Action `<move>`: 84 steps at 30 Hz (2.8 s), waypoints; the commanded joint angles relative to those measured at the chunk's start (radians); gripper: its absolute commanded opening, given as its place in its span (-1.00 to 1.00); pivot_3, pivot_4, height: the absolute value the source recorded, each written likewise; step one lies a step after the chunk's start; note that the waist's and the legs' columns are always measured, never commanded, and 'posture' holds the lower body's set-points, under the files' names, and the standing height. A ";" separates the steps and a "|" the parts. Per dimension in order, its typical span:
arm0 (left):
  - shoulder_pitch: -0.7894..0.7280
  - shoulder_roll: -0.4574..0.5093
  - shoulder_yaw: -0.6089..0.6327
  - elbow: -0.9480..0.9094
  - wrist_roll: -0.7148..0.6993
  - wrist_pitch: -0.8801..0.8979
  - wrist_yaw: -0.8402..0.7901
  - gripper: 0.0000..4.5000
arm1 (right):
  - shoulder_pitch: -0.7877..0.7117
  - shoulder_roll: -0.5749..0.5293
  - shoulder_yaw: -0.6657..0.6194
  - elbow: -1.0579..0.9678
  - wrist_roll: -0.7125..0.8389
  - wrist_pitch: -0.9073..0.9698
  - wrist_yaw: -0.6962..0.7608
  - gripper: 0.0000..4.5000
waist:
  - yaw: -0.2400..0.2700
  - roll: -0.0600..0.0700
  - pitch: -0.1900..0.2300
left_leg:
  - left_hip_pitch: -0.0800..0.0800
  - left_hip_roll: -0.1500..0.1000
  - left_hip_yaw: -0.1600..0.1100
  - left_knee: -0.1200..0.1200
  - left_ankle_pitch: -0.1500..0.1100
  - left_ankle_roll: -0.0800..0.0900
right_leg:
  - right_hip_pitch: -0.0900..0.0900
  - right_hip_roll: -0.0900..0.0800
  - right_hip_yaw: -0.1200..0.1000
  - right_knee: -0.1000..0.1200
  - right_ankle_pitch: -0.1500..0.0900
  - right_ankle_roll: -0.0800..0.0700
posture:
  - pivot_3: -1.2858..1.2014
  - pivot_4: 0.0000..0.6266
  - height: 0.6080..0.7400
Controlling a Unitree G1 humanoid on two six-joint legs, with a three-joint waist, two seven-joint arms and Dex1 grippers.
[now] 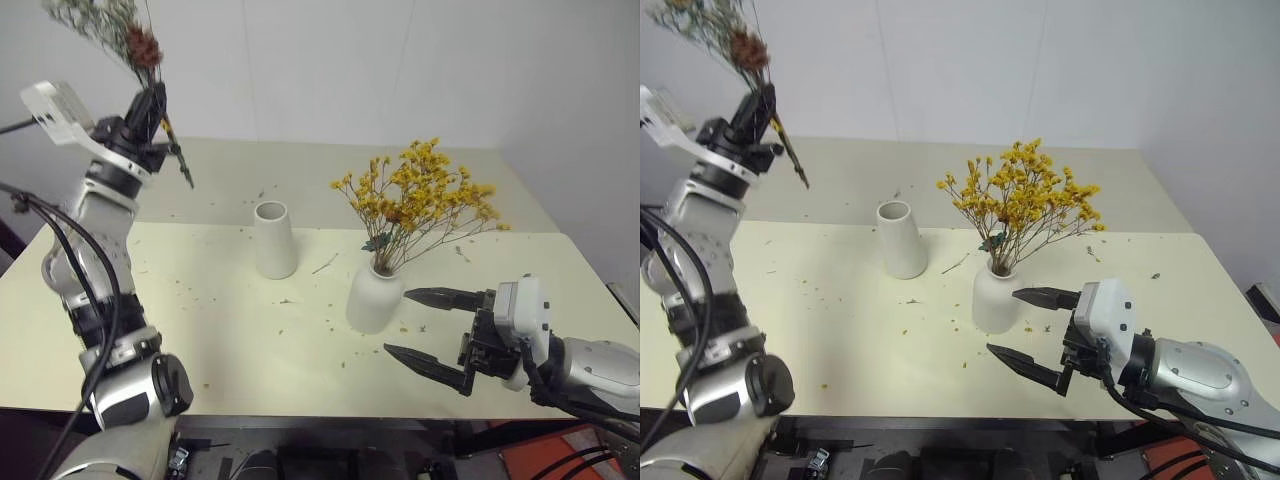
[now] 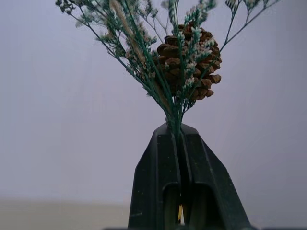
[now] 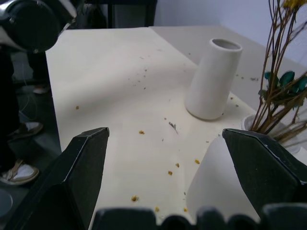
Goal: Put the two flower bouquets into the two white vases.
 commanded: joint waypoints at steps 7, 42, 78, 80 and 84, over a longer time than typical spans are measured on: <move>-0.277 0.094 -0.136 0.644 0.055 -0.231 -0.594 -0.99 | 0.031 0.033 0.025 -0.109 -0.035 0.001 -0.114 1.00 | -0.001 0.000 0.000 | -0.002 0.000 0.000 0.000 0.000 0.000 | -0.001 0.000 0.000 -0.001 0.000 0.000 | 0.03 -0.52 1.00; -0.339 0.036 -0.044 0.984 0.175 -0.379 -0.604 -0.99 | 0.109 0.093 0.102 -0.212 -0.125 0.011 -0.259 1.00 | -0.003 0.000 0.000 | -0.002 0.001 0.000 0.001 0.000 0.000 | -0.002 0.000 0.000 0.002 0.000 0.000 | 0.03 -0.52 1.00; -0.238 -0.054 -0.037 0.980 0.249 -0.540 -0.507 -0.99 | 0.205 0.057 0.078 -0.219 -0.112 -0.067 -0.272 1.00 | -0.003 0.000 0.000 | -0.001 0.000 0.000 0.001 0.000 0.000 | -0.001 0.000 0.000 0.002 0.000 0.000 | 0.03 -0.52 1.00; -0.231 -0.060 -0.030 0.979 0.246 -0.555 -0.504 -0.99 | 0.206 0.060 0.078 -0.219 -0.112 -0.067 -0.271 1.00 | -0.003 0.000 0.000 | -0.001 0.000 0.000 0.001 0.000 0.000 | -0.001 0.000 0.000 0.002 0.000 0.000 | 0.03 -0.52 1.00; -0.214 -0.064 -0.042 0.976 0.257 -0.562 -0.523 -0.99 | 0.201 0.068 0.079 -0.219 -0.115 -0.060 -0.268 1.00 | -0.003 0.000 0.000 | -0.001 0.000 0.000 0.001 0.000 0.000 | -0.001 0.000 0.000 0.003 0.000 0.000 | 0.03 -0.52 1.00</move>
